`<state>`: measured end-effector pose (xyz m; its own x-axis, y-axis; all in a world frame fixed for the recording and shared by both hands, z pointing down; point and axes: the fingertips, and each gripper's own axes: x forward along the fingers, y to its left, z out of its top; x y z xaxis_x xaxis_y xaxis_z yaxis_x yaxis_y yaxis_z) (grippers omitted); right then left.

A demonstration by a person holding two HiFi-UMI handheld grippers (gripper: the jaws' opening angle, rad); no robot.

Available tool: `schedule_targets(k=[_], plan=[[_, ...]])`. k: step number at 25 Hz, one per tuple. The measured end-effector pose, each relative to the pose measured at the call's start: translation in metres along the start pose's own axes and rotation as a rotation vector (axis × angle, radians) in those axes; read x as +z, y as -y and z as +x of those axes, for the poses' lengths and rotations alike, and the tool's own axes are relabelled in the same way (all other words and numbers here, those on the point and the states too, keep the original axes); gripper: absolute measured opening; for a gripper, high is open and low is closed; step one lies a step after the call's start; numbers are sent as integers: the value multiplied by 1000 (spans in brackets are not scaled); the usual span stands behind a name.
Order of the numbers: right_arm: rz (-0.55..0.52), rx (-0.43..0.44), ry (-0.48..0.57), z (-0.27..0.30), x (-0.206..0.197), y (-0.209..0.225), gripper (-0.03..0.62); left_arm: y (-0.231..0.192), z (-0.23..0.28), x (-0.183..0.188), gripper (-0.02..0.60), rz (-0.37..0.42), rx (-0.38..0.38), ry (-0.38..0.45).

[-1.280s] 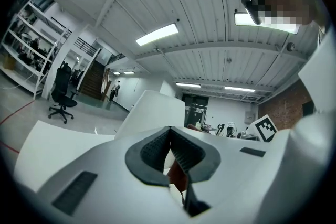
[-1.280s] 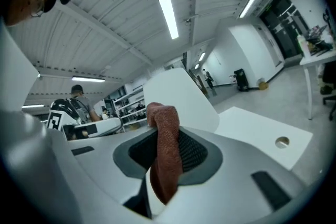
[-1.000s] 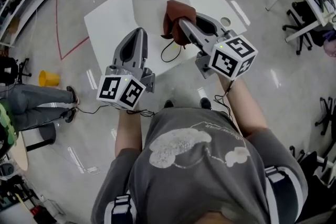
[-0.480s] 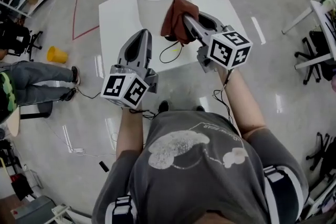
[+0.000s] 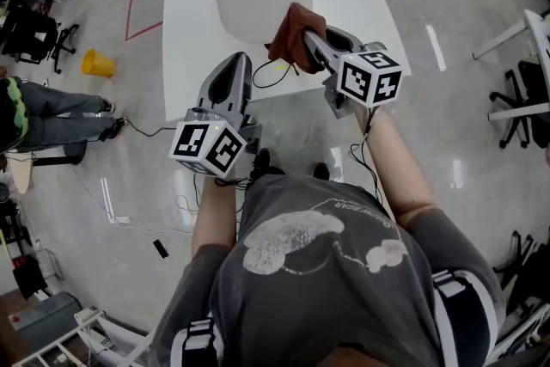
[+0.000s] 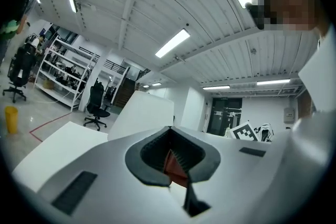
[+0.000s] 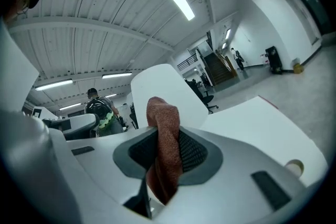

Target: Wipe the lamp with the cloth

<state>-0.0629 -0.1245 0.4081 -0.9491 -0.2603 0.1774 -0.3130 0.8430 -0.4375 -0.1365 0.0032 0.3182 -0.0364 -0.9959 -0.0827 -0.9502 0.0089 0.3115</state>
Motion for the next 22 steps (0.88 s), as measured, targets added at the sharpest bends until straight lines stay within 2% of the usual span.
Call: schedule_targets(k=[5, 12, 17, 22], plan=[[-8, 8, -4, -23, -2, 3, 91, 17, 0, -9, 8, -3, 7, -2], [-18, 62, 118, -56, 47, -13, 91, 46, -1, 13, 8, 45, -12, 43], [-27, 104, 193, -55, 77, -32, 91, 51, 4, 31, 8, 79, -26, 79], [-42, 101, 207, -31, 97, -39, 91, 39, 20, 41, 8, 85, -30, 88]])
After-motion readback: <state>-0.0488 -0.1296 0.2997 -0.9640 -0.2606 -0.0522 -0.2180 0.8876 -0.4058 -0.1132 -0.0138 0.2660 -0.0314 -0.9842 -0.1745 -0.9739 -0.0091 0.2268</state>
